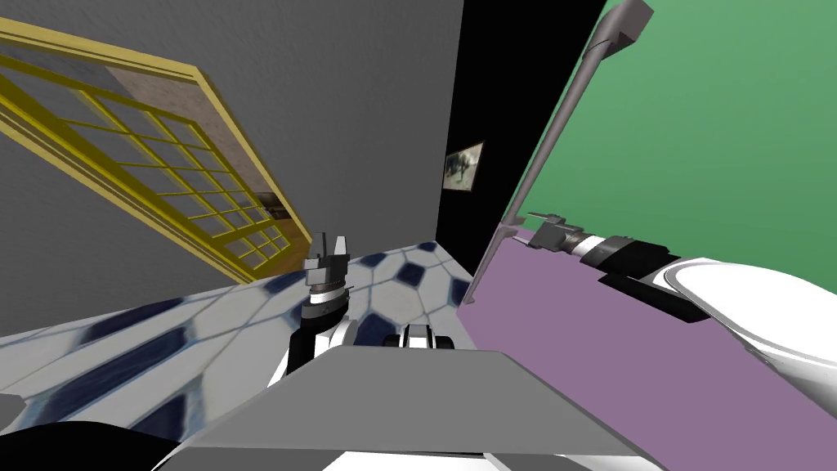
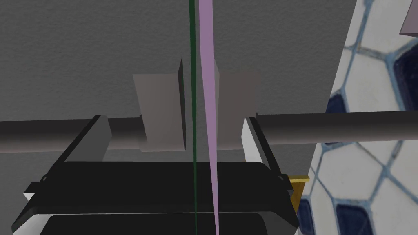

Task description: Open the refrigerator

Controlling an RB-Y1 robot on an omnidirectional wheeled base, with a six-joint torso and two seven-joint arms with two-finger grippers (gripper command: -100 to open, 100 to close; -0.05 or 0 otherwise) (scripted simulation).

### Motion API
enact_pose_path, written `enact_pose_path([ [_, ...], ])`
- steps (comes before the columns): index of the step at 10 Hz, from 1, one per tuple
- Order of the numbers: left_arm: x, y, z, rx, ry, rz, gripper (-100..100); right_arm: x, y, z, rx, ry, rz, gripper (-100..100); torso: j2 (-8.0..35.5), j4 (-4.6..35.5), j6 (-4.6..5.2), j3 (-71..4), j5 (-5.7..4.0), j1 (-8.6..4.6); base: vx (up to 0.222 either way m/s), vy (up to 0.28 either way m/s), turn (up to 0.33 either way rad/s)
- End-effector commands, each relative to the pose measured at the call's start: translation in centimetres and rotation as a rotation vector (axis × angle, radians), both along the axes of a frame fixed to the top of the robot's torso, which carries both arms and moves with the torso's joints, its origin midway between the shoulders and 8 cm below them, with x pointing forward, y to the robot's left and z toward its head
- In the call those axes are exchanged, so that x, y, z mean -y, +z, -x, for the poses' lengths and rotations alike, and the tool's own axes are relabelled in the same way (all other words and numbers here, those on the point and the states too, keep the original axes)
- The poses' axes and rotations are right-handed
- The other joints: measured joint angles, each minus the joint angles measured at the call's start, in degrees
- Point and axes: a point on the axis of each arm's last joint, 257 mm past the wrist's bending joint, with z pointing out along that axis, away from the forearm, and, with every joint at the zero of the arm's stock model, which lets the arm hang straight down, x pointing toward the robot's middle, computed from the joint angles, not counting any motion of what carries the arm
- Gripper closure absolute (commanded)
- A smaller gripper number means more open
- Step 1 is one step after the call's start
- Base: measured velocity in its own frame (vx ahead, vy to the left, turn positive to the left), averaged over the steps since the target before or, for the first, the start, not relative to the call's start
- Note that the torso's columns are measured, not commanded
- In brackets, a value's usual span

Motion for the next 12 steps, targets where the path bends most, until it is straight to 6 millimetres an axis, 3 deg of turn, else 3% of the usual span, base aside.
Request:
enact_pose_path([
  [1,0.0,0.0,0.0,0.0,0.0,0.0,0,1.6,0.0,-0.7,0.009,-0.004,-0.251,-100,0.03,-0.08,-0.44,-0.05,-0.3,-0.93,-0.187,-0.2,0.316],
  [2,0.0,0.0,0.0,0.0,0.0,0.0,0,2.1,0.7,-0.8,0.03,0.0,-0.342,-100,-0.26,-0.08,0.08,-0.25,-0.61,-1.77,-0.068,-0.106,0.08],
  [3,0.0,0.0,0.0,0.0,0.0,0.0,0,1.3,2.3,-1.0,0.06,0.032,-0.368,-100,-0.55,-0.16,0.56,-0.33,-0.95,-2.21,0.014,-0.009,-0.05],
  [9,0.0,0.0,0.0,0.0,0.0,0.0,0,-0.4,4.4,-0.1,0.071,0.132,-0.531,-100,-0.76,-0.36,0.12,-0.45,-1.08,-2.26,0.006,-0.004,-0.015],
  [10,0.0,0.0,0.0,0.0,0.0,0.0,0,0.5,5.6,0.0,0.081,0.128,-0.448,-100,-0.8,-0.4,0.1,-0.44,-1.15,-2.25,-0.03,0.112,0.157],
  [12,0.0,0.0,0.0,0.0,0.0,0.0,0,2.2,4.4,-0.3,0.057,0.099,-0.468,-100,-0.86,-0.4,-0.09,-0.51,-0.78,-1.43,-0.016,0.102,0.028],
])
